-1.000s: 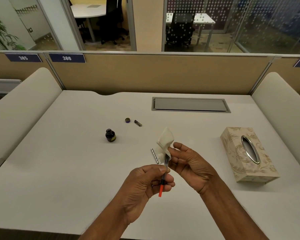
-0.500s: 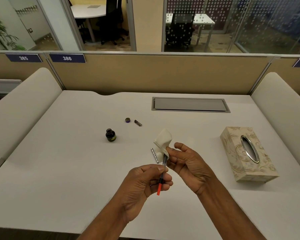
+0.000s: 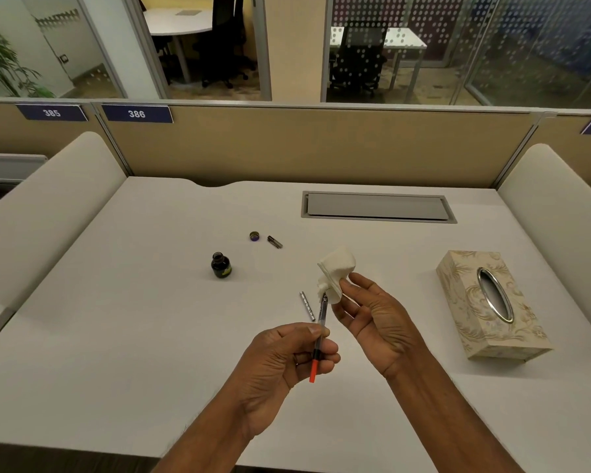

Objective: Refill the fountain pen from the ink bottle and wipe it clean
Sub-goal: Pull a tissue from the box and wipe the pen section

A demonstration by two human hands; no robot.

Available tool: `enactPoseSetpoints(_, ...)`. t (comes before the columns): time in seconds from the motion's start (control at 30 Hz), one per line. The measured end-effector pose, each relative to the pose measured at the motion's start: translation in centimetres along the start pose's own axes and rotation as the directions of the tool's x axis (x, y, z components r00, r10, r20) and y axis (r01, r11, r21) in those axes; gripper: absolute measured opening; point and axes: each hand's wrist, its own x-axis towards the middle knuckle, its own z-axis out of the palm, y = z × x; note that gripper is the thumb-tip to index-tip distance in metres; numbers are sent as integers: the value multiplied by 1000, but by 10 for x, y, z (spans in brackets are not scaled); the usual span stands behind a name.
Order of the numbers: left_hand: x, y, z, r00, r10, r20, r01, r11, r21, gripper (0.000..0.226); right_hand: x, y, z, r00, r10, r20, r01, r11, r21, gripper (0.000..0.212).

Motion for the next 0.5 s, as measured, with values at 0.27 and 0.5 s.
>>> enactPoseSetpoints(0.27,0,-2,-2,1000,-3,14,3,1000,-4,17,3,-1,-3,997,-21,-68,26,997,74,43)
enactPoseSetpoints(0.5,8,-1,-7,998,25,-54,-38,970,-239,21,-10,2,-10,999,12,-38,-9,997,78,38)
